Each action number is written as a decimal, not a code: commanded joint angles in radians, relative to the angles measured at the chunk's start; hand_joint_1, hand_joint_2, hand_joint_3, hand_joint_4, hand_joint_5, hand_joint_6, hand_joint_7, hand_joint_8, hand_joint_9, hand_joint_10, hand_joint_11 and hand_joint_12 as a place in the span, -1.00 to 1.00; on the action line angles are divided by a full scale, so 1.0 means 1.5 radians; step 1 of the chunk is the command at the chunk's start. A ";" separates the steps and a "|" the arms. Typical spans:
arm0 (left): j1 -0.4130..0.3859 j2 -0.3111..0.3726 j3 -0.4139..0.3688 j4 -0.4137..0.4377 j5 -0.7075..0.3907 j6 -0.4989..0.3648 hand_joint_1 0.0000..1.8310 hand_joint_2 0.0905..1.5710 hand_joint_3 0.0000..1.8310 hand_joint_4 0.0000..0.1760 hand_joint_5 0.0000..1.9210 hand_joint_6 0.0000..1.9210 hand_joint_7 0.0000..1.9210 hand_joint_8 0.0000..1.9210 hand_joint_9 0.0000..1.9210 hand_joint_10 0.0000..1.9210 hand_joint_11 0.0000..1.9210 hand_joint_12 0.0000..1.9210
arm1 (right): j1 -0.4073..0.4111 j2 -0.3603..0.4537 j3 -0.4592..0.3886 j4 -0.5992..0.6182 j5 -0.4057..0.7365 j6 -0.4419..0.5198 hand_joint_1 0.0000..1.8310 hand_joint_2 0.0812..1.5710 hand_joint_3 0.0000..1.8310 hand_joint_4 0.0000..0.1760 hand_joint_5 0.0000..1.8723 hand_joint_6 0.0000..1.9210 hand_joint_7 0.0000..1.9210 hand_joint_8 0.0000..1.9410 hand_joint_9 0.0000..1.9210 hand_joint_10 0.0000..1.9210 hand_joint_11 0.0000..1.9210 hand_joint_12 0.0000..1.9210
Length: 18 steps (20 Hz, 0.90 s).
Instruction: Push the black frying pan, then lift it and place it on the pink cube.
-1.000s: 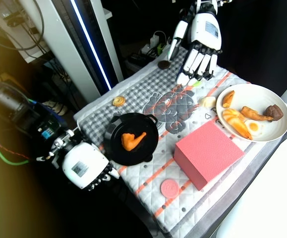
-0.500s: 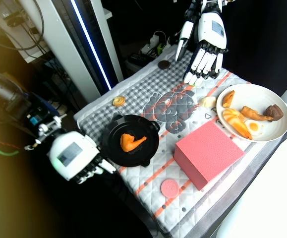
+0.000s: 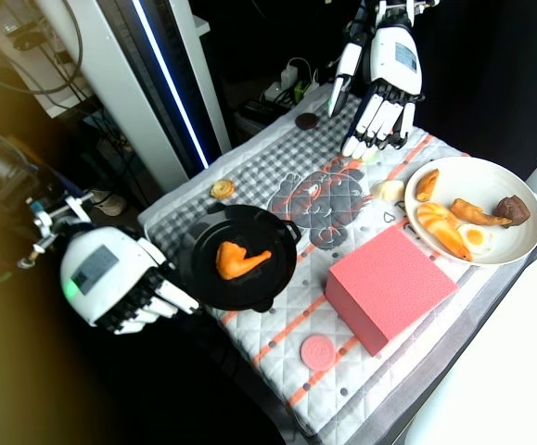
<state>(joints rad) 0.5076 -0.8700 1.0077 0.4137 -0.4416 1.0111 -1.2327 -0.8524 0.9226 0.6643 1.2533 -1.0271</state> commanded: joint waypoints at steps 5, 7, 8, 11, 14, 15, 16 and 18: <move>-0.002 0.000 0.001 -0.023 -0.069 -0.006 -0.38 0.59 -1.00 -1.00 -0.33 -1.00 -0.29 -1.00 -0.38 -0.79 -0.88 0.63 | 0.039 0.032 0.000 -0.034 0.100 0.008 0.33 0.70 -0.99 -1.00 0.40 1.00 0.57 1.00 0.70 1.00 0.73 1.00; 0.000 -0.001 0.001 -0.025 -0.070 -0.006 -0.37 0.57 -1.00 -1.00 -0.30 -0.98 -0.28 -0.99 -0.38 -0.79 -0.90 0.63 | 0.060 0.037 0.006 -0.039 0.095 0.008 0.57 0.61 -1.00 -1.00 0.26 1.00 0.49 1.00 0.65 1.00 0.67 1.00; 0.000 -0.002 0.001 -0.025 -0.070 -0.006 -0.34 0.56 -1.00 -1.00 -0.28 -0.98 -0.27 -0.98 -0.36 -0.78 -0.88 0.63 | 0.063 0.038 0.007 -0.040 0.093 0.008 0.62 0.59 -1.00 -1.00 0.24 1.00 0.48 1.00 0.63 1.00 0.65 1.00; 0.001 -0.004 0.002 -0.025 -0.071 -0.006 -0.44 0.59 -1.00 -0.63 -0.37 -1.00 -0.44 -1.00 -0.57 -0.91 -1.00 0.48 | 0.119 0.035 0.035 -0.060 0.031 0.008 0.60 0.56 -1.00 -1.00 0.23 1.00 0.46 1.00 0.63 1.00 0.65 1.00; 0.002 -0.005 0.002 -0.025 -0.072 -0.006 -0.47 0.59 -1.00 -0.53 -0.39 -1.00 -0.40 -0.99 -0.54 -0.91 -1.00 0.51 | 0.174 0.017 0.070 -0.070 -0.026 0.008 0.63 0.54 -1.00 -1.00 0.21 1.00 0.41 1.00 0.60 1.00 0.63 1.00; 0.003 -0.005 0.002 -0.027 -0.072 -0.006 -0.45 0.58 -1.00 -0.45 -0.39 -1.00 -0.41 -0.99 -0.54 -0.91 -1.00 0.51 | 0.196 0.006 0.085 -0.074 -0.052 0.008 0.65 0.52 -1.00 -1.00 0.21 1.00 0.40 1.00 0.59 1.00 0.62 1.00; 0.005 -0.004 0.002 -0.028 -0.073 -0.006 -0.45 0.58 -1.00 -0.52 -0.39 -1.00 -0.44 -1.00 -0.57 -0.93 -1.00 0.46 | 0.219 -0.006 0.103 -0.078 -0.083 0.007 0.64 0.53 -1.00 -1.00 0.21 1.00 0.41 1.00 0.60 1.00 0.64 1.00; 0.008 -0.004 0.002 -0.029 -0.074 -0.006 -0.44 0.59 -1.00 -0.83 -0.37 -0.99 -0.41 -0.99 -0.52 -0.91 -1.00 0.53 | 0.262 -0.030 0.134 -0.085 -0.136 0.002 0.52 0.57 -1.00 -1.00 0.19 1.00 0.40 1.00 0.58 1.00 0.60 1.00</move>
<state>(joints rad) 0.5285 -0.8814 1.0096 0.3931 -0.4458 1.0111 -0.8448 -0.9054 1.1221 0.5560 0.9581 -1.0256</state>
